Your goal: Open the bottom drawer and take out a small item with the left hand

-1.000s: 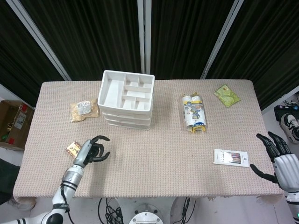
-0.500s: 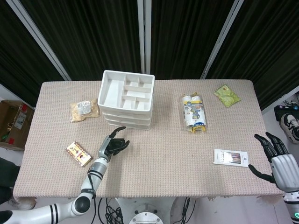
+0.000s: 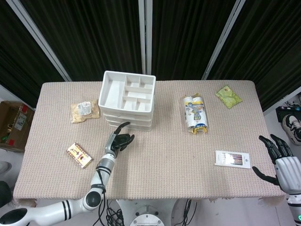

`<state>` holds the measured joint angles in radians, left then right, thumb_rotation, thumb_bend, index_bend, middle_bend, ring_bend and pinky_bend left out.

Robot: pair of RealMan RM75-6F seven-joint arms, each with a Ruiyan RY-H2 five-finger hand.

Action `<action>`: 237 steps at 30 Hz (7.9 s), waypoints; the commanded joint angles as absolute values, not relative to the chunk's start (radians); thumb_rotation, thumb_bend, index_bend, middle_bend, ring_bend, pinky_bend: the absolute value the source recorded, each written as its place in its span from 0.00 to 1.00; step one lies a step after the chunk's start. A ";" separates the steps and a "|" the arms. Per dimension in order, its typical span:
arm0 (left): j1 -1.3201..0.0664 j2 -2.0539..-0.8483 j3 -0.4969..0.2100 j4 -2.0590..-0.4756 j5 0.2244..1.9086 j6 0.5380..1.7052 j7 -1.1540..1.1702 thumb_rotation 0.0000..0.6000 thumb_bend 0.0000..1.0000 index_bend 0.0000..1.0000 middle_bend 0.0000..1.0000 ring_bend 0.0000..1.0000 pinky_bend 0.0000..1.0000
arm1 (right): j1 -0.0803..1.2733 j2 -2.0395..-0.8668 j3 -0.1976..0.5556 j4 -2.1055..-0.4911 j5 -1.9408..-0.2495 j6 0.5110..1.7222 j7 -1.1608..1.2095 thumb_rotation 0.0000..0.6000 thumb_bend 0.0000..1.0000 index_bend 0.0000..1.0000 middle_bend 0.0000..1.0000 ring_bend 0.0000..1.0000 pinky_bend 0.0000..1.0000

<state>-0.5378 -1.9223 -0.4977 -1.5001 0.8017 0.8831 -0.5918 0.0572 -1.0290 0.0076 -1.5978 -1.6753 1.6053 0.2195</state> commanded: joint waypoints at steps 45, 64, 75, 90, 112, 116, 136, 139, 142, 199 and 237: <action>-0.476 -1.923 -0.451 -1.601 0.796 0.917 -0.566 1.00 0.34 0.16 0.80 0.91 1.00 | 0.051 -1.042 0.002 -1.565 -1.687 1.607 0.255 1.00 0.13 0.00 0.14 0.00 0.10; -0.507 -1.708 -0.277 -1.676 1.220 1.196 0.055 1.00 0.33 0.25 0.78 0.91 1.00 | 0.051 -1.050 0.001 -1.529 -1.687 1.613 0.291 1.00 0.13 0.00 0.14 0.00 0.10; -0.626 -1.721 -0.294 -1.553 1.079 1.081 0.314 1.00 0.29 0.24 0.79 0.92 1.00 | 0.041 -1.051 0.001 -1.505 -1.668 1.618 0.320 1.00 0.13 0.00 0.14 0.00 0.10; -0.631 -1.607 -0.256 -1.742 0.991 1.046 0.354 1.00 0.26 0.38 0.83 0.94 1.00 | 0.045 -1.060 0.000 -1.489 -1.674 1.615 0.335 1.00 0.13 0.00 0.14 0.00 0.10; -0.670 -1.381 -0.214 -2.013 0.952 0.968 0.317 1.00 0.24 0.25 0.81 0.93 1.00 | 0.039 -1.057 0.000 -1.482 -1.671 1.625 0.344 1.00 0.13 0.00 0.14 0.00 0.10; -0.687 -1.340 -0.233 -2.017 1.003 0.969 0.313 1.00 0.24 0.27 0.81 0.93 1.00 | 0.041 -1.058 0.000 -1.485 -1.672 1.621 0.339 1.00 0.13 0.00 0.14 0.00 0.10; -0.971 -1.389 -0.229 -1.713 0.782 0.806 0.506 1.00 0.19 0.39 0.83 0.93 1.00 | 0.032 -1.061 -0.001 -1.481 -1.652 1.612 0.334 1.00 0.13 0.00 0.14 0.00 0.10; -1.001 -1.395 -0.214 -1.698 0.742 0.796 0.530 1.00 0.19 0.39 0.83 0.93 1.00 | 0.033 -1.062 0.000 -1.479 -1.649 1.608 0.338 1.00 0.13 0.00 0.15 0.00 0.10; -1.029 -1.405 -0.199 -1.687 0.701 0.798 0.554 1.00 0.19 0.39 0.83 0.93 1.00 | 0.032 -1.065 0.001 -1.474 -1.646 1.607 0.342 1.00 0.13 0.00 0.15 0.00 0.10; -0.919 -1.565 0.051 -1.709 1.427 0.974 0.597 1.00 0.33 0.55 0.82 0.92 1.00 | 0.009 -1.070 -0.007 -1.460 -1.652 1.632 0.359 1.00 0.13 0.00 0.15 0.00 0.11; -0.181 -1.065 0.121 -1.620 1.378 1.657 0.106 1.00 0.10 0.27 0.33 0.27 0.29 | 0.033 -1.052 0.002 -1.511 -1.680 1.625 0.307 1.00 0.14 0.00 0.14 0.00 0.10</action>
